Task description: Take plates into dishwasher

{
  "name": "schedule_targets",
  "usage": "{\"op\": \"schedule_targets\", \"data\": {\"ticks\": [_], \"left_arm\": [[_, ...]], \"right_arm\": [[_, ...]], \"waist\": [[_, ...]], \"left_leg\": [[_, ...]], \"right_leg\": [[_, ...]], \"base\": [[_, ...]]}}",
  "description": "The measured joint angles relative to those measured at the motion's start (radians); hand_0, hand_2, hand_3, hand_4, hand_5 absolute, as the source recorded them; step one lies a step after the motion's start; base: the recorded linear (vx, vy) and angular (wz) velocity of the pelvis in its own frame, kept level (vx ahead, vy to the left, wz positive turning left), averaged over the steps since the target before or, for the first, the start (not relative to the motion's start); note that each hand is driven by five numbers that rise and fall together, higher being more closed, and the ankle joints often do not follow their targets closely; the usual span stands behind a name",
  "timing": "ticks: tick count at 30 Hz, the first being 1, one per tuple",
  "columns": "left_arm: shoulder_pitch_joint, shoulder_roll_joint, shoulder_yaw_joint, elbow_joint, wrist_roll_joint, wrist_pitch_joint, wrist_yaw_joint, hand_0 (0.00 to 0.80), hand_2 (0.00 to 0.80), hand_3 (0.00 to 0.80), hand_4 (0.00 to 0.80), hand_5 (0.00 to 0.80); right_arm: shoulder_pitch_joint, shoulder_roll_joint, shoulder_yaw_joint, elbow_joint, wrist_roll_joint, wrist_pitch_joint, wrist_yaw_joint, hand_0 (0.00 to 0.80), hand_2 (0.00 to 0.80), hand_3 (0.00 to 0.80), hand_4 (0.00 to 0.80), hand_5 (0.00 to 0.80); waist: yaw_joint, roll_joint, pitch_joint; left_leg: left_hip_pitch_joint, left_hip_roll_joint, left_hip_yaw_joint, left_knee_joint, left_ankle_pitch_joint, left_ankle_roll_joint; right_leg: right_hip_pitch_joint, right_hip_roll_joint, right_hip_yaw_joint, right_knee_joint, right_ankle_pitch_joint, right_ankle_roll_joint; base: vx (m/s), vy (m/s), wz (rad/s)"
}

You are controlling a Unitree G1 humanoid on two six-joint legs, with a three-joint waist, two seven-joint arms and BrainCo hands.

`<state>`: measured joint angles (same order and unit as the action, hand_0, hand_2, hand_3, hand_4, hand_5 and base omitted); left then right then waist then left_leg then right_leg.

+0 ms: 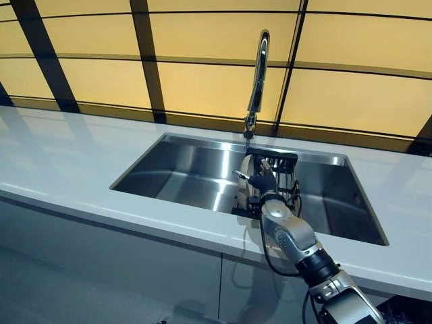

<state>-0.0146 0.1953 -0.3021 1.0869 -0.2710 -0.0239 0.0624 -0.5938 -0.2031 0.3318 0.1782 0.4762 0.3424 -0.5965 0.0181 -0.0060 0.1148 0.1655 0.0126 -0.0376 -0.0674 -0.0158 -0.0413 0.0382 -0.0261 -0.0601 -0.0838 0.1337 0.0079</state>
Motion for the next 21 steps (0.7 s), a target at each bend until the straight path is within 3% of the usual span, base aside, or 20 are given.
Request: {"op": "schedule_targets", "data": {"ticks": [8, 21], "left_arm": [[0.0, 0.0, -0.002, 0.002, -0.012, 0.0, 0.005, 0.0, 0.0, 0.0, 0.0, 0.0], [-0.002, 0.001, -0.021, 0.001, -0.027, -0.001, 0.005, 0.0, 0.0, 0.0, 0.0, 0.0]], "right_arm": [[-0.002, 0.009, 0.019, 0.088, 0.013, -0.001, -0.055, 0.0, 0.0, 0.0, 0.0, 0.0], [-0.011, 0.042, 0.038, 0.119, 0.046, -0.001, -0.104, 0.0, 0.0, 0.0, 0.0, 0.0]], "waist": [[0.029, 0.0, -0.003], [0.03, 0.0, -0.003]], "left_leg": [[-0.004, -0.001, -0.006, 0.007, 0.0, 0.0], [-0.005, -0.004, -0.01, 0.008, 0.001, 0.003]], "right_leg": [[0.002, -0.004, -0.004, 0.0, 0.0, 0.001], [0.003, -0.01, -0.005, 0.0, 0.001, 0.003]], "base": [[0.003, 0.0, 0.01], [0.001, 0.0, 0.01]]}}
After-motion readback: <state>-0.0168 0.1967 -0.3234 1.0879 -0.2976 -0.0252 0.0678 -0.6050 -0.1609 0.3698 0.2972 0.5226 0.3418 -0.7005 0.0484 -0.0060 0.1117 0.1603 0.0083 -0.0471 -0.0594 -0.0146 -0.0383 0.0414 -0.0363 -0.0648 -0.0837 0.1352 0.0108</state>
